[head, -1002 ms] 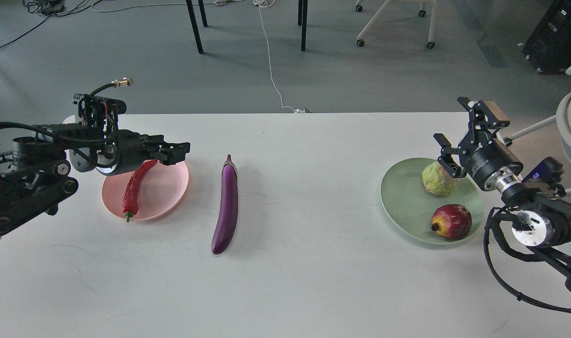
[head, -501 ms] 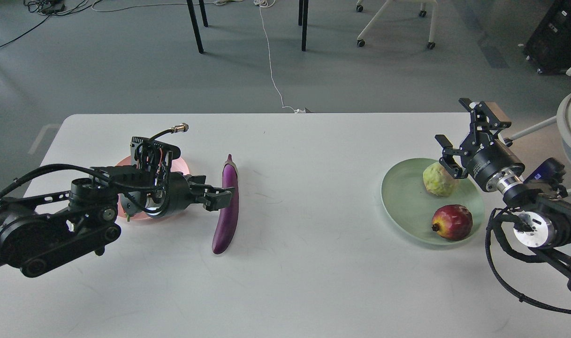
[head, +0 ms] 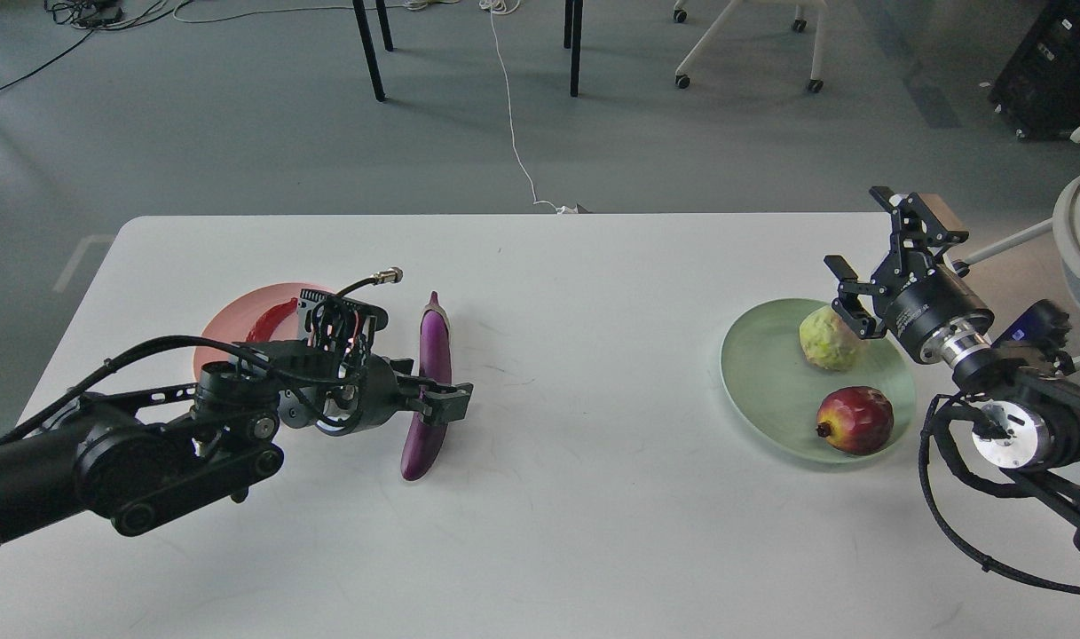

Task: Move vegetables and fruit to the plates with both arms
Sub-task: 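Move the left gripper to the purple eggplant and grasp it, then lift the eggplant onto the pink plate and release it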

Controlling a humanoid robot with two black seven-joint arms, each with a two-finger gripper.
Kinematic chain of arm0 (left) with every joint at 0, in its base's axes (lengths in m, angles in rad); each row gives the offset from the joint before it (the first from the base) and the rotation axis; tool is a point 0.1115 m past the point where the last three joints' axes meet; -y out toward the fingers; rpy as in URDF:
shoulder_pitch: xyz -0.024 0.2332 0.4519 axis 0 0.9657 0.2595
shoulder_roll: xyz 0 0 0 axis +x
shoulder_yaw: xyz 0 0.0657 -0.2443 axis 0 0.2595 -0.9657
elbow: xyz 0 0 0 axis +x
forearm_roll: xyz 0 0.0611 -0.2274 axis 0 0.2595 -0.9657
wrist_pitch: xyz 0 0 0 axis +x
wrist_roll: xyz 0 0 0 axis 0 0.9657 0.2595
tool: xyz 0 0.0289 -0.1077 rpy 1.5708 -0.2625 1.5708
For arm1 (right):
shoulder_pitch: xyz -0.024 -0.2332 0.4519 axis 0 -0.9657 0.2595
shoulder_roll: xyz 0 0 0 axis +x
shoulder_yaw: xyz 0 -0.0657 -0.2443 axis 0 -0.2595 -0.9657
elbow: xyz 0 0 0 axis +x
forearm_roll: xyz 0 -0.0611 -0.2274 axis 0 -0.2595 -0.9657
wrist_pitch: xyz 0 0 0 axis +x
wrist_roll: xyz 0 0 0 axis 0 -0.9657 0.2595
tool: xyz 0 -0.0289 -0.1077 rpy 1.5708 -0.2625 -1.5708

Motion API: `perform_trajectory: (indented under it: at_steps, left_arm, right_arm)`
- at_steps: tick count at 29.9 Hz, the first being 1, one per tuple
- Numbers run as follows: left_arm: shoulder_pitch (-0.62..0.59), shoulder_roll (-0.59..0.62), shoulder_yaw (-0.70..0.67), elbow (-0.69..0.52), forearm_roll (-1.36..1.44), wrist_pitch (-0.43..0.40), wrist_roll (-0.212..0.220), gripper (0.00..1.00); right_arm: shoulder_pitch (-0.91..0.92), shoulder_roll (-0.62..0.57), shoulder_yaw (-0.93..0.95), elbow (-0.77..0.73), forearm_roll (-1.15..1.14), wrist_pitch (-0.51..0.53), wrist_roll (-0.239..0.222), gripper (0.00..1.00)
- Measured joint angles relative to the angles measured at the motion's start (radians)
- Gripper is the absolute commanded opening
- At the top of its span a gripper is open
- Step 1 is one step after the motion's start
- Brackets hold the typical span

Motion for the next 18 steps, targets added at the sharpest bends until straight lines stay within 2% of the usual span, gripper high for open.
perform_trajectory:
  at_steps: [2,3,6,18]
  left_arm:
    - [0.001,-0.002,0.002,0.008,0.003,-0.002,0.0,0.79]
    - [0.002,-0.003,0.003,0.011,0.003,-0.003,-0.001,0.69]
    - [0.013,-0.004,0.003,0.013,0.004,-0.008,-0.004,0.1]
    - [0.018,-0.01,-0.011,-0.001,-0.001,-0.001,0.013,0.09]
  right_arm:
    - [-0.001,0.0,0.0,0.001,0.0,0.0,0.0,0.97]
    - [-0.001,0.0,0.001,0.002,0.0,0.0,0.0,0.97]
    - [-0.001,0.0,0.002,0.003,0.0,0.001,0.0,0.97]
    - [-0.006,0.004,-0.001,0.001,-0.001,0.0,0.0,0.97]
